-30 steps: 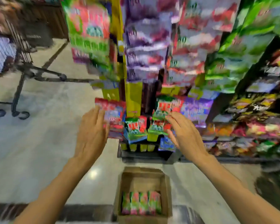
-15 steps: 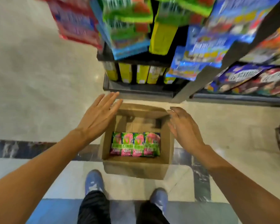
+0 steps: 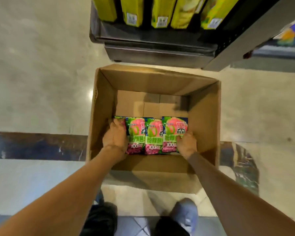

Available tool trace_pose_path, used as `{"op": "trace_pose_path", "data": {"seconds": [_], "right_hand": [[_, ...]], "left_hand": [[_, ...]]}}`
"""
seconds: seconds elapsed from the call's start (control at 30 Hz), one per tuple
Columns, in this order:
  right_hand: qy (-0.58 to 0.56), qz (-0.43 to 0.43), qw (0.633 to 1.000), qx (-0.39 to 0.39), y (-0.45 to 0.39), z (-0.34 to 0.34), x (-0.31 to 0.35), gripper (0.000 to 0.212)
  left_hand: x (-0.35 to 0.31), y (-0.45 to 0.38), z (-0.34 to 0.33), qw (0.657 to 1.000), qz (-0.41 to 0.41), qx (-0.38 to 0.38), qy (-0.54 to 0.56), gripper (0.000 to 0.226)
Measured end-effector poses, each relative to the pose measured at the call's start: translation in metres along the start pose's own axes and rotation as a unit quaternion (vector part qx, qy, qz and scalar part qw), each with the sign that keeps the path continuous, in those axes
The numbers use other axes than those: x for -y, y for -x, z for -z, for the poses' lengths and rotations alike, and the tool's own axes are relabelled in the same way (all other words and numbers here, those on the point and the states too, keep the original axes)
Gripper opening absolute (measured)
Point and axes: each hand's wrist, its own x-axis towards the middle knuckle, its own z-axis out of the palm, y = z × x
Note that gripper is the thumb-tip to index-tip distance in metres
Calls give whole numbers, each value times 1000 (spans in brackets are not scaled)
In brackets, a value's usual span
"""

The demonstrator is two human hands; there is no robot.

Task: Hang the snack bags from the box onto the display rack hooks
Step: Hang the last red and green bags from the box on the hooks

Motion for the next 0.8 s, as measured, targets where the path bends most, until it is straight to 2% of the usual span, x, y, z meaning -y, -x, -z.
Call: {"op": "trace_pose_path", "data": {"seconds": [0.07,0.17,0.23,0.37,0.43,0.53,0.6,0.7,0.8], "right_hand": [[-19,-46,999,1,-10,-17,2,48],[-14,-61,997,-36,-13,-31,7,55],[9,-58,997,-49,-12,-34,8,58],[-32,-79,996,-34,-17,-36,3,68],[-35,-95,995,-16,-18,-37,5,71],[-41,-115,992,-14,-18,-39,13,80],[-82,-125,989,-20,-19,-40,16,84],[-124,-136,980,-74,-19,-39,15,80],[-165,-157,970,-89,-16,-34,16,74]], "left_hand": [[-6,-12,-17,995,69,23,65,65],[-14,-22,-35,977,131,57,161,76],[-17,-24,-41,967,138,45,208,74],[-16,-25,-42,963,107,-30,245,55],[-15,-31,-43,959,141,-38,241,53],[-15,-40,-44,943,220,-5,250,51],[-13,-42,-44,943,223,-5,247,53],[-6,-43,-43,953,204,-24,224,56],[-2,-44,-44,957,163,-18,238,37]]}}
